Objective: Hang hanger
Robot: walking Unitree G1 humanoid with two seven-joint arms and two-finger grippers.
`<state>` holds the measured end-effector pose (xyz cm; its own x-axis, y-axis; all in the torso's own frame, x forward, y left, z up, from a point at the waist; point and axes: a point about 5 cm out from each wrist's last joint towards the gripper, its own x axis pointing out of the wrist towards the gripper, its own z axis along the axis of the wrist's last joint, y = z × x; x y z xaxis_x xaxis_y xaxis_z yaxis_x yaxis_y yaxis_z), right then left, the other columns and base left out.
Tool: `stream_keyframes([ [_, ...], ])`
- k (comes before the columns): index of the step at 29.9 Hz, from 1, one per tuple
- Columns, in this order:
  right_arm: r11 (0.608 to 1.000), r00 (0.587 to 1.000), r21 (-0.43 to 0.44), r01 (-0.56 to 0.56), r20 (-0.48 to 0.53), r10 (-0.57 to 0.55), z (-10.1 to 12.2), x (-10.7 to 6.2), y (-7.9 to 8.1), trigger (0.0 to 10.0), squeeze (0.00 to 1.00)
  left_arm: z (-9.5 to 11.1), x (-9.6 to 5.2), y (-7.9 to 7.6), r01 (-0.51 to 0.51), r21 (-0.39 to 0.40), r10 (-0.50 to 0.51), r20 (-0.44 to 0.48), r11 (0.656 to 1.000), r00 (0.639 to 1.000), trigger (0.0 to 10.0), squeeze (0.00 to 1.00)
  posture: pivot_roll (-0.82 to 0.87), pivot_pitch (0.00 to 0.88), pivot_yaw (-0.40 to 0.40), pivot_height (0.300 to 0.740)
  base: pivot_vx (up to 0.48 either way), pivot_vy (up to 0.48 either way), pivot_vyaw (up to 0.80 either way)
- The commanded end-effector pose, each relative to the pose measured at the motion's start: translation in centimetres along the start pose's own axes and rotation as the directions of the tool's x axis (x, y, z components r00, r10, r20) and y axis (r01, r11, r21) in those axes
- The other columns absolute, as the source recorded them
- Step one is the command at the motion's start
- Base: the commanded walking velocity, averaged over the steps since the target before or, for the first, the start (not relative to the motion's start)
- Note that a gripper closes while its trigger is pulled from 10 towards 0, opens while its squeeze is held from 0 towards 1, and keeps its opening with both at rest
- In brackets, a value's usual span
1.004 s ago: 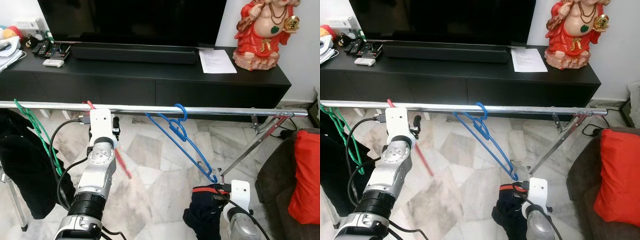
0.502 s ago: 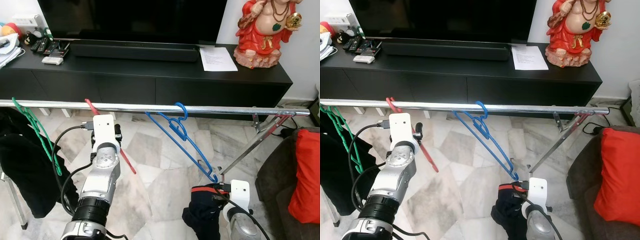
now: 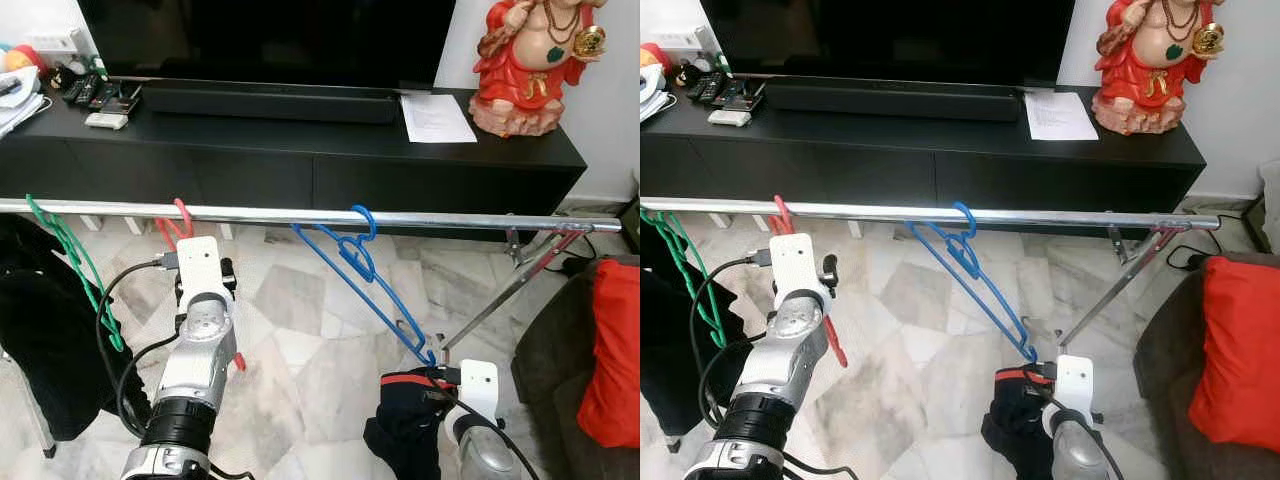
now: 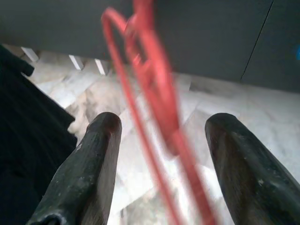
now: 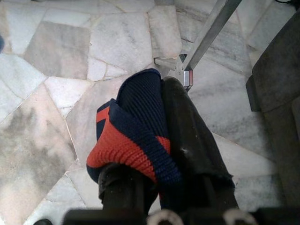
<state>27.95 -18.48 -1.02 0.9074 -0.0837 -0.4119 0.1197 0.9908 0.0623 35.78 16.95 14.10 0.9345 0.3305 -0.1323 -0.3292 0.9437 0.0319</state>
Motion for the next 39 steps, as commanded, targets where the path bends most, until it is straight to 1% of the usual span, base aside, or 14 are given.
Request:
stream_keyframes([
  [1,1.000,1.000,-0.003,-0.002,-0.004,0.002,-0.04,-0.01,-0.07,10.0,0.00,-0.05,0.19,0.19,-0.019,-0.004,0.018,-0.022,1.000,1.000,10.0,0.00,0.01,0.172,-0.027,0.740,0.000,0.000,0.00],
  [4,1.000,1.000,-0.004,-0.004,-0.004,0.004,0.01,0.01,-0.07,10.0,0.00,-0.06,0.25,0.13,-0.016,-0.010,0.016,-0.024,1.000,1.000,10.0,0.00,0.01,0.169,-0.028,0.740,0.000,0.000,0.00],
  [5,1.000,1.000,-0.004,-0.004,-0.003,0.004,0.06,0.04,-0.06,10.0,0.00,-0.01,0.31,0.01,-0.009,-0.023,0.009,-0.020,1.000,1.000,6.3,0.00,0.01,0.163,-0.029,0.740,0.000,0.000,0.00],
  [7,1.000,1.000,-0.004,-0.005,-0.003,0.005,0.09,0.06,-0.06,10.0,0.00,0.02,0.35,-0.04,-0.007,-0.027,0.006,-0.018,1.000,1.000,6.3,0.00,0.01,0.163,-0.029,0.740,0.000,0.000,0.00],
  [8,1.000,1.000,-0.004,-0.005,-0.002,0.005,0.10,0.06,-0.05,10.0,0.00,0.08,0.36,-0.08,-0.004,-0.030,0.003,-0.013,1.000,1.000,0.0,0.00,0.01,0.163,-0.029,0.740,0.000,0.000,0.00],
  [15,1.000,1.000,-0.005,-0.007,0.000,0.007,0.22,0.11,-0.03,10.0,0.00,0.55,0.45,-0.59,0.036,-0.063,-0.035,0.014,0.997,0.999,0.0,0.00,0.01,0.159,-0.031,0.740,0.000,0.000,0.00],
  [22,1.000,1.000,-0.006,-0.008,0.001,0.008,0.23,0.11,-0.02,10.0,0.00,0.60,0.52,-0.64,0.043,-0.068,-0.042,0.017,0.997,0.999,0.0,0.00,0.01,0.162,-0.031,0.740,0.000,0.000,0.00],
  [30,1.000,1.000,-0.007,-0.010,-0.004,0.010,0.04,0.03,0.06,10.0,0.00,0.33,0.46,-0.71,0.048,-0.063,-0.047,0.013,0.997,0.999,0.0,0.00,0.01,0.165,-0.031,0.740,0.000,0.000,0.00],
  [39,1.000,1.000,-0.007,-0.010,-0.005,0.010,0.00,0.02,0.00,10.0,0.00,-0.23,0.56,-0.42,0.034,-0.026,-0.034,-0.016,0.999,0.999,0.0,0.00,0.01,0.165,-0.032,0.740,0.000,0.000,0.00],
])
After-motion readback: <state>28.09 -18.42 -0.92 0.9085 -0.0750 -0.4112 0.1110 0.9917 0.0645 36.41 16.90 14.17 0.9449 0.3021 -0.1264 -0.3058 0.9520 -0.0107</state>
